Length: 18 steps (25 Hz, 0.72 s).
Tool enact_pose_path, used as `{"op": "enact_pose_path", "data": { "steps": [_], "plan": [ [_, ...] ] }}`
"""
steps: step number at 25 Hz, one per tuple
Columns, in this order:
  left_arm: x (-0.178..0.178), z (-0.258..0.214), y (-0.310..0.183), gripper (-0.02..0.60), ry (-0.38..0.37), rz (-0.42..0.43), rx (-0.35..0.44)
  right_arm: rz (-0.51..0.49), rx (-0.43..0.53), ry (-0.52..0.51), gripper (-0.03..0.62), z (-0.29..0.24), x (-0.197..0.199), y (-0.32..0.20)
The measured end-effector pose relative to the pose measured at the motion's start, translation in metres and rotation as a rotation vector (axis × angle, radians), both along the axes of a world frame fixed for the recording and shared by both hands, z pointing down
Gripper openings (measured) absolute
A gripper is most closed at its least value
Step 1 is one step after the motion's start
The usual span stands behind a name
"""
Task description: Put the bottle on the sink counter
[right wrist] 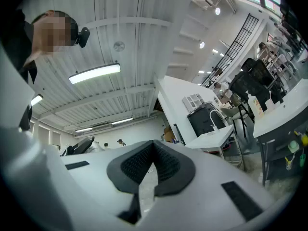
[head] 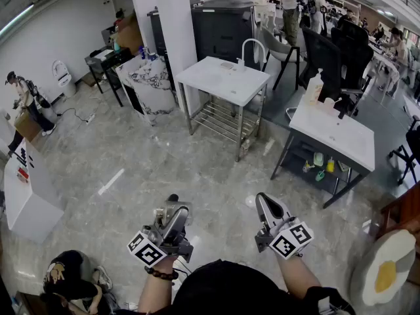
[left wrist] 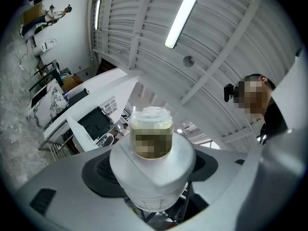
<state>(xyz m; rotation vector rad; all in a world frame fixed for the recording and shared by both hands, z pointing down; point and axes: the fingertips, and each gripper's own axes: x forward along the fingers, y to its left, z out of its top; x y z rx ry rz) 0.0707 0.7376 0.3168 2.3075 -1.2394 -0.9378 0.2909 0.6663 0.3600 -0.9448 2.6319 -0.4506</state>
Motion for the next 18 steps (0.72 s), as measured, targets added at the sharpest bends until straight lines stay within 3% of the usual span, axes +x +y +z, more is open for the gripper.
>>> {"op": "enact_pose_path", "data": {
  "steps": [4,11,18],
  "plan": [
    [0.007,0.007,0.0,0.351,0.002,0.0,-0.033,-0.014,-0.031,0.008,0.031,0.008,0.003,0.006],
    [0.033,-0.001,-0.018,0.351,-0.03,0.005,-0.031,0.0,0.002,-0.029,0.03,0.002,0.031,-0.007],
    [0.062,0.008,-0.018,0.351,-0.066,-0.015,-0.083,-0.111,0.114,0.134,0.033,0.022,0.034,0.01]
  ]
}}
